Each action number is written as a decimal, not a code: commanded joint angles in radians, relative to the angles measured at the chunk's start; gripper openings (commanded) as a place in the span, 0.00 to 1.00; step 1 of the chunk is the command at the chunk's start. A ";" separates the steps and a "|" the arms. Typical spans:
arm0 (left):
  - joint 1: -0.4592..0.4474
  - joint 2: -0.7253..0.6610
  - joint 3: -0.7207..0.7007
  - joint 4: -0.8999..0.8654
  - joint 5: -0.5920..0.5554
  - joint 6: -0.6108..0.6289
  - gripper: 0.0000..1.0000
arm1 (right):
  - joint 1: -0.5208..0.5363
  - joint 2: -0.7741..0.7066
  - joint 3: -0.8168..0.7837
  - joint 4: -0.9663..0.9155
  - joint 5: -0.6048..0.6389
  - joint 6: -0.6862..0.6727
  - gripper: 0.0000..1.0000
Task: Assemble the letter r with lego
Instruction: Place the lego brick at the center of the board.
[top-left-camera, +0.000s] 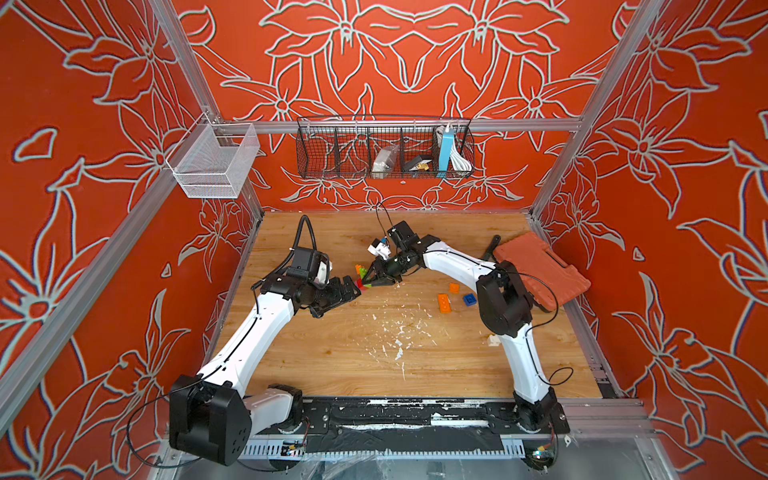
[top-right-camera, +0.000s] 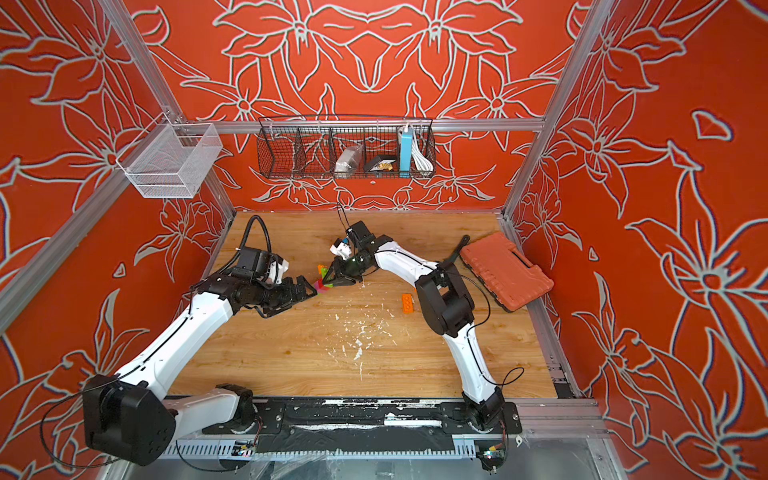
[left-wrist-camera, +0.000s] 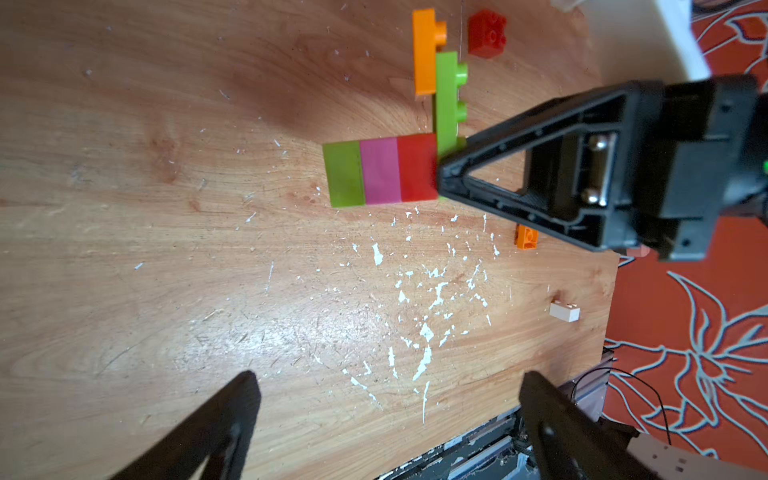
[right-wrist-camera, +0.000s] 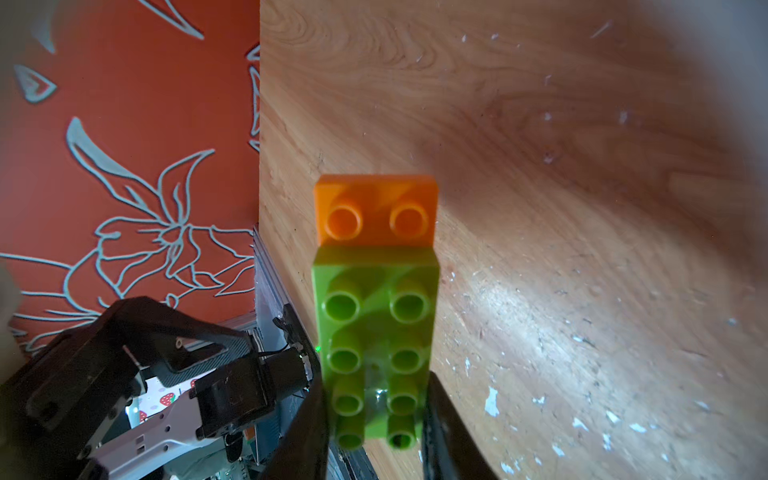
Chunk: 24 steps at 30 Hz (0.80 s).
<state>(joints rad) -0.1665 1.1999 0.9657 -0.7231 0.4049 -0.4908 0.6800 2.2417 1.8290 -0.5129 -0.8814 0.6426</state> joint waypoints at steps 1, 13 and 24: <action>-0.008 -0.003 -0.019 -0.015 0.003 0.014 0.98 | -0.003 0.025 0.022 0.036 -0.047 0.024 0.13; -0.008 -0.025 -0.083 0.004 0.014 -0.007 0.98 | -0.009 0.039 -0.091 0.102 -0.017 0.049 0.35; -0.009 -0.043 -0.114 0.014 0.011 -0.016 0.98 | -0.020 0.004 -0.158 0.072 0.037 0.006 0.59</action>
<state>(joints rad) -0.1703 1.1820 0.8589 -0.7151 0.4084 -0.5022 0.6670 2.2665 1.6947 -0.4202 -0.8837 0.6800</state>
